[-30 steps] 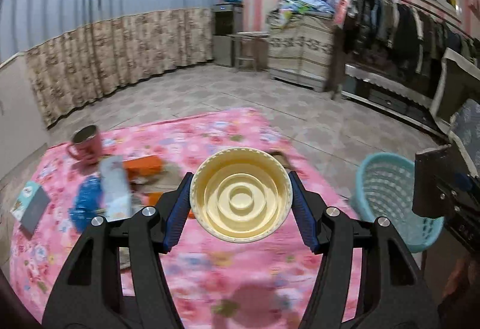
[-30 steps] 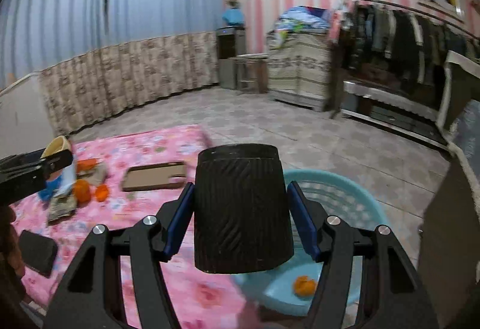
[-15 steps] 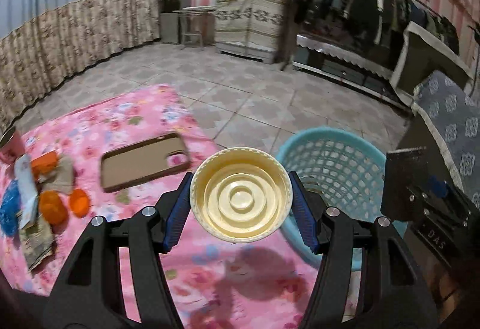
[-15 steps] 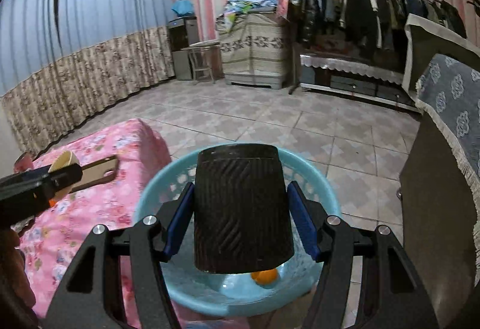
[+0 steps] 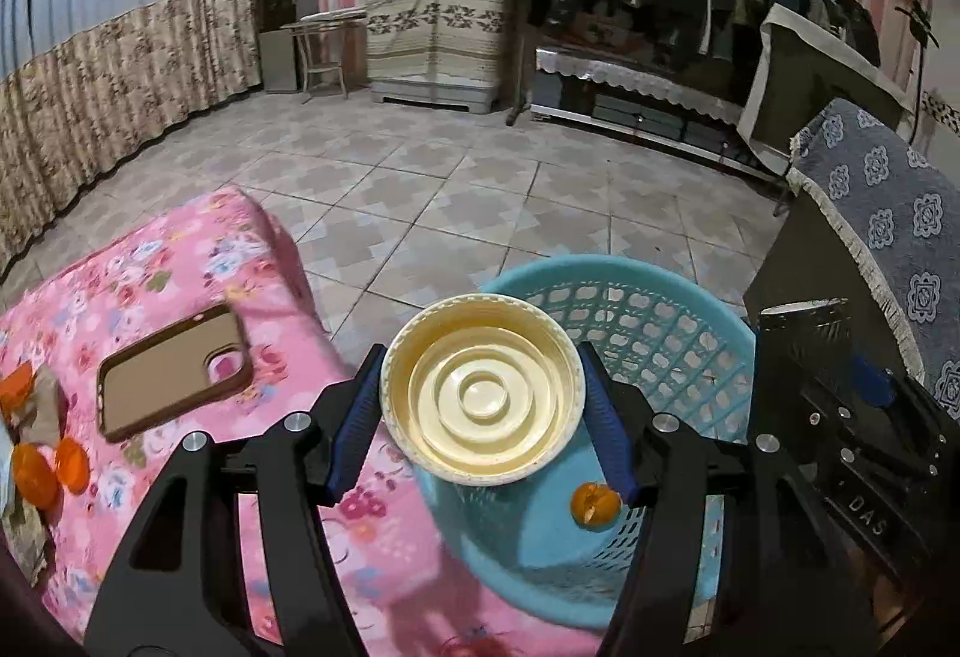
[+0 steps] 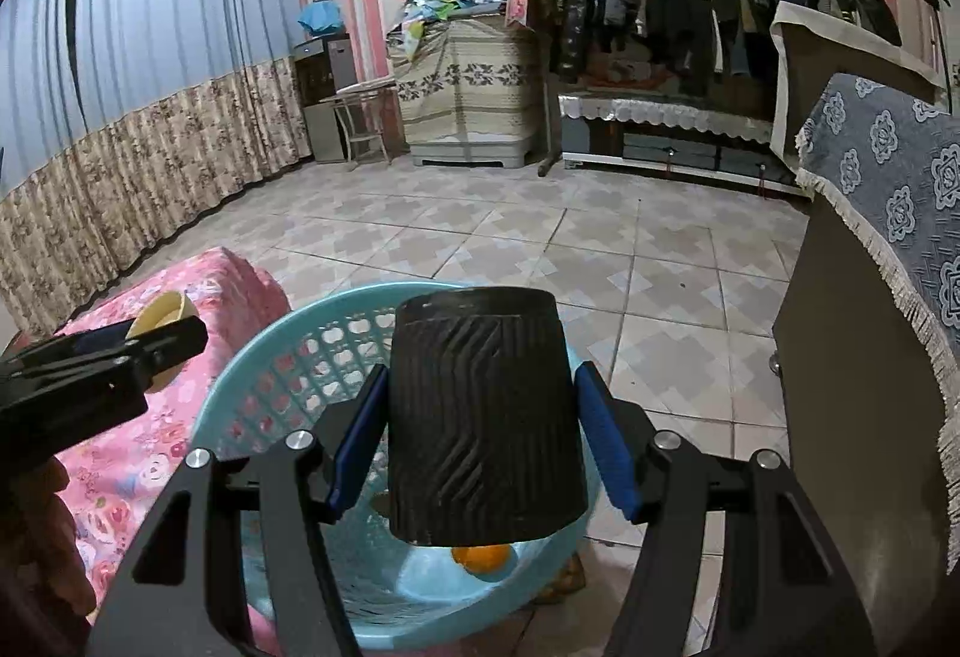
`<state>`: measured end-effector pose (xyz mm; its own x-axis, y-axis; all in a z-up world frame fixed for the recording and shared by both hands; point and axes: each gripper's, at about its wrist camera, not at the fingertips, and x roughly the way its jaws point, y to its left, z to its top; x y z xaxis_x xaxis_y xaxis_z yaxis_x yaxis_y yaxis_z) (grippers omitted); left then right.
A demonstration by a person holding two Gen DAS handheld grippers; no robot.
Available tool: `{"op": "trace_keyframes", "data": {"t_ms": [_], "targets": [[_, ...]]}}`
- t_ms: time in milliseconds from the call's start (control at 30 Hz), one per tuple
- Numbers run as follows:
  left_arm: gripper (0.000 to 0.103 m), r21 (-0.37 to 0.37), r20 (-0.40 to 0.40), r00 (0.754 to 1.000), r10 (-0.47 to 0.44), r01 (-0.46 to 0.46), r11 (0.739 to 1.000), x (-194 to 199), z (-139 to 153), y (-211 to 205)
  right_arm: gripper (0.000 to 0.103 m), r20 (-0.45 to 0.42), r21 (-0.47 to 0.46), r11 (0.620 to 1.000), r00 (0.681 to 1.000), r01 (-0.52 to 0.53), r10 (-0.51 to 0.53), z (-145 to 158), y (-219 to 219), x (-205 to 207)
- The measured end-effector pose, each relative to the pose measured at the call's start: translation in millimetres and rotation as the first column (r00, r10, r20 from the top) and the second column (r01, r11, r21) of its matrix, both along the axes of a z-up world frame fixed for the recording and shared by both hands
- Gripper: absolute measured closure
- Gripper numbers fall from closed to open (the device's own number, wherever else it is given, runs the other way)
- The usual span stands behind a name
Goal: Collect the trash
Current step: 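Carry lid and cylinder to the blue basket and release both, then move both tools back over the mat toward the blue bag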
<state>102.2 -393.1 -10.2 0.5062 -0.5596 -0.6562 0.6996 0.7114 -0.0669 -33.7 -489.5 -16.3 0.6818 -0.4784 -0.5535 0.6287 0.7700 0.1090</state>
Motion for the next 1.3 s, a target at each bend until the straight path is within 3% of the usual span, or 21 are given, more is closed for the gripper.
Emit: {"op": "trace_keyframes", "data": {"t_ms": [100,167,200,333,533,667,867,933,967,1000,1167,1300], "targets": [[0.04,0.009,-0.015,1.0,-0.02,0.021,1.0,2.2,-2.3,-7.3,0.041,0.002,0.006,1.0,1.0,0.009,-0.009,-0.1,-4.3,-1.6],[0.022,0.012,-0.017,1.0,-0.017,0.017,1.0,3.2,-1.2,-8.1,0.041,0.002,0.004,1.0,1.0,0.01,-0.01,0.1,-5.0,-1.1],[0.02,0.006,-0.007,1.0,-0.008,0.008,1.0,3.3,1.6,-7.1,0.041,0.001,0.003,1.0,1.0,0.01,-0.01,-0.1,-4.9,-1.1],[0.018,-0.003,0.024,1.0,0.016,-0.016,1.0,7.0,12.3,3.3,0.041,-0.002,0.002,1.0,1.0,0.002,-0.002,-0.6,-4.8,-1.2],[0.014,-0.017,0.103,0.986,0.128,-0.127,0.992,11.7,31.1,47.1,0.041,-0.009,0.004,1.0,1.0,-0.029,0.029,-2.9,6.0,8.2],[0.009,-0.031,0.167,0.96,0.226,-0.224,0.974,5.8,42.5,89.1,0.041,-0.012,-0.006,0.998,0.998,-0.063,0.063,-0.4,15.9,22.1],[0.009,-0.046,0.182,0.929,0.322,-0.319,0.947,6.7,51.7,148.2,0.04,-0.017,-0.026,0.997,0.997,-0.077,0.077,1.3,26.7,36.1],[0.008,-0.048,0.181,0.917,0.355,-0.352,0.935,9.4,53.2,171.5,0.034,-0.017,-0.038,0.997,0.998,-0.067,0.066,1.9,27.6,38.3],[0.008,-0.047,0.182,0.911,0.37,-0.368,0.929,10.4,54.0,181.7,0.02,-0.008,-0.047,0.998,0.999,-0.052,0.052,4.3,27.6,37.5],[0.008,-0.046,0.187,0.902,0.389,-0.388,0.921,11.7,55.1,193.9,0.015,0.001,-0.053,0.998,0.999,-0.039,0.039,7.2,28.4,36.3],[0.008,-0.052,0.187,0.858,0.478,-0.477,0.877,19.3,60.0,250.1,0.013,0.01,-0.071,0.997,0.999,-0.036,0.036,14.6,42.7,31.4],[0.007,-0.058,0.205,0.816,0.54,-0.54,0.839,19.2,60.9,300.7,0.013,0.023,-0.106,0.99,0.995,-0.094,0.096,22.6,73.8,32.7]]}}
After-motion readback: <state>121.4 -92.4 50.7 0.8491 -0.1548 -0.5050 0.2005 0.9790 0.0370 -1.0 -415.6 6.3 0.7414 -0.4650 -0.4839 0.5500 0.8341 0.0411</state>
